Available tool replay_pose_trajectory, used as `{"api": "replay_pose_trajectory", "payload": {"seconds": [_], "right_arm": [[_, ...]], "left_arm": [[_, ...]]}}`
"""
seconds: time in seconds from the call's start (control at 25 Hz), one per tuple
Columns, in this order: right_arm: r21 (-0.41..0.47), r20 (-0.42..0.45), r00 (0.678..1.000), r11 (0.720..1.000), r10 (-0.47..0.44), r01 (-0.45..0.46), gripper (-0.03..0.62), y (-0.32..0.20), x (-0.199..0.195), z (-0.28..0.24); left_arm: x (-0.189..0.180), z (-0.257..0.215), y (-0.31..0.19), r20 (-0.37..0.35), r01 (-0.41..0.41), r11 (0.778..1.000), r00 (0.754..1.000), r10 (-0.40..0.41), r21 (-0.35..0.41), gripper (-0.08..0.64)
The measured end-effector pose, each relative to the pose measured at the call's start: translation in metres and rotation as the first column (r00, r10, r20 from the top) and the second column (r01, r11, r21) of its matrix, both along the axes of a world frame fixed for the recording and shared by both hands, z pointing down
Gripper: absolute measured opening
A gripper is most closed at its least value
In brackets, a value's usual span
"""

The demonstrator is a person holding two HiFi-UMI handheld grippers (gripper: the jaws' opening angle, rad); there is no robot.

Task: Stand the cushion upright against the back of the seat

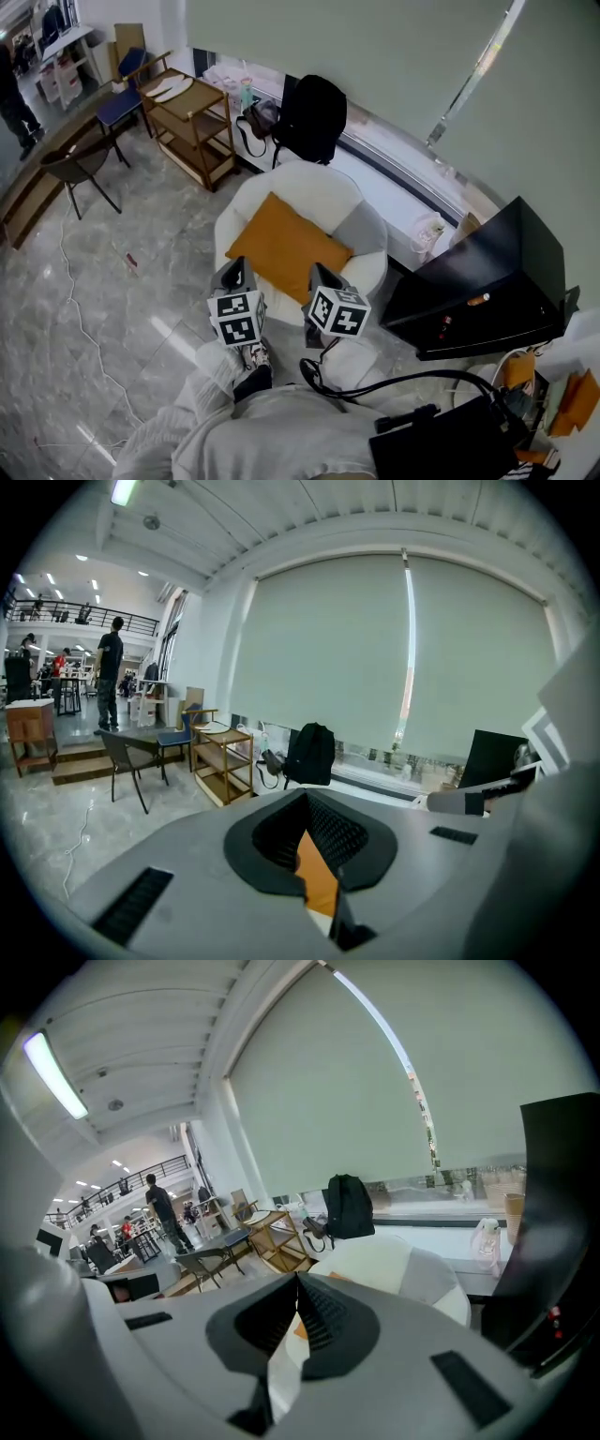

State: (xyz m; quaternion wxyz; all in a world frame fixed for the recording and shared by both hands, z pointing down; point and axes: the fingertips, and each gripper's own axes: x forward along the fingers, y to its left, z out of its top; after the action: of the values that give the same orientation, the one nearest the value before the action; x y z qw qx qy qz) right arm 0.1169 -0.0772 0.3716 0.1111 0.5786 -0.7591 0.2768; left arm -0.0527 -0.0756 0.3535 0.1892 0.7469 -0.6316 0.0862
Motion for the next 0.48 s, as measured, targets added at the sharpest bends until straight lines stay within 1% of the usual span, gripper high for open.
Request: {"api": "replay_pose_trajectory", "payload": {"seconds": [0.28, 0.4, 0.48], "right_arm": [[-0.017, -0.015, 0.999, 0.999, -0.032, 0.032, 0.063, -0.052, -0.036, 0.004], [-0.005, -0.01, 1.0, 1.0, -0.024, 0.024, 0.063, -0.066, -0.045, 0.003], [-0.011, -0.014, 1.0, 1.0, -0.011, 0.011, 0.063, -0.074, -0.045, 0.006]], "left_arm": [[-0.032, 0.011, -0.046, 0.001, 0.011, 0.999, 1.0, -0.011, -0.03, -0.005], [-0.044, 0.018, -0.064, 0.002, 0.021, 0.999, 1.0, -0.021, -0.041, -0.005], [-0.049, 0.025, -0.075, -0.011, 0.024, 0.998, 1.0, -0.025, -0.063, -0.005]]}}
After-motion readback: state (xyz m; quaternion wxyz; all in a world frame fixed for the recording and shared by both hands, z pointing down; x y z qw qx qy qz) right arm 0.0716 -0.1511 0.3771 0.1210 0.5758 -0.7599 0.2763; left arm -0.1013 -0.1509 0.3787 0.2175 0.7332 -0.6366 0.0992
